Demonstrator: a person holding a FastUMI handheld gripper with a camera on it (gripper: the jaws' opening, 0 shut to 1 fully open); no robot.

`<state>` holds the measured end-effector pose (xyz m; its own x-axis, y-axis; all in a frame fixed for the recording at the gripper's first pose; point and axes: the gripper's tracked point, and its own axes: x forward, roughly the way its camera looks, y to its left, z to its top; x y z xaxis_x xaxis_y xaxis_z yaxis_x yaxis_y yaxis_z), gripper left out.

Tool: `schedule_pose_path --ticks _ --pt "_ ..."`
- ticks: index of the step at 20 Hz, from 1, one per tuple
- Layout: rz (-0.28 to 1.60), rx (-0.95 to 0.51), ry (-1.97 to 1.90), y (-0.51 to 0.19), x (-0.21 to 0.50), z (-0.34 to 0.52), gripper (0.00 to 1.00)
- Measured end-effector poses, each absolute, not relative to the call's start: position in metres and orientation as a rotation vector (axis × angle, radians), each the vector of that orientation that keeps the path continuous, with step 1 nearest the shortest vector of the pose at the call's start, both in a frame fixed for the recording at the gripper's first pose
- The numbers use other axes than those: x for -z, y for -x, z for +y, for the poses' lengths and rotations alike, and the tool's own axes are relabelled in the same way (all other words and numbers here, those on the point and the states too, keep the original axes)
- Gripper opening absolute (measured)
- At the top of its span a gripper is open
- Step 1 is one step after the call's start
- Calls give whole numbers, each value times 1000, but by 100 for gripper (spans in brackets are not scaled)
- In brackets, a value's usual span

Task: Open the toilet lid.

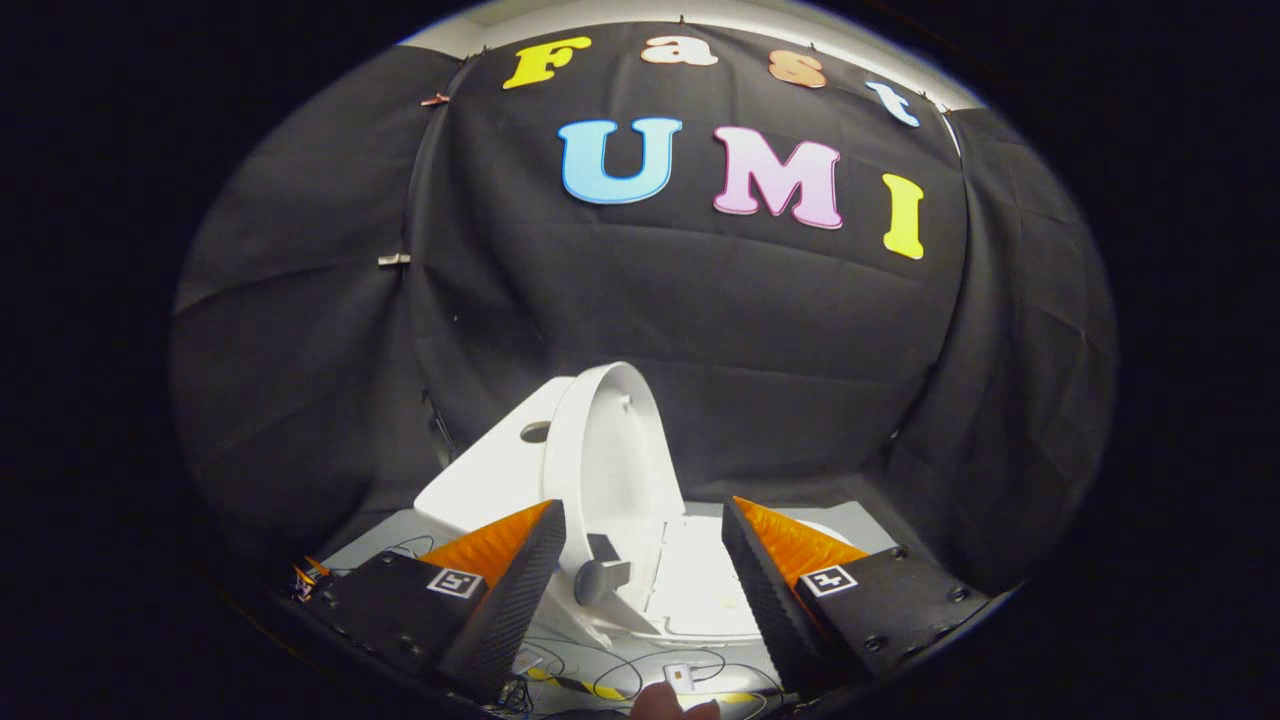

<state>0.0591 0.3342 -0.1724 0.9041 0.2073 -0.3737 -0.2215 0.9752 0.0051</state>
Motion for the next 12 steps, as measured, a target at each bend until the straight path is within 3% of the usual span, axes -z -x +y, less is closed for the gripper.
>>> schedule_pose_path --ticks 12 --pt "159 -150 -67 -56 62 227 99"
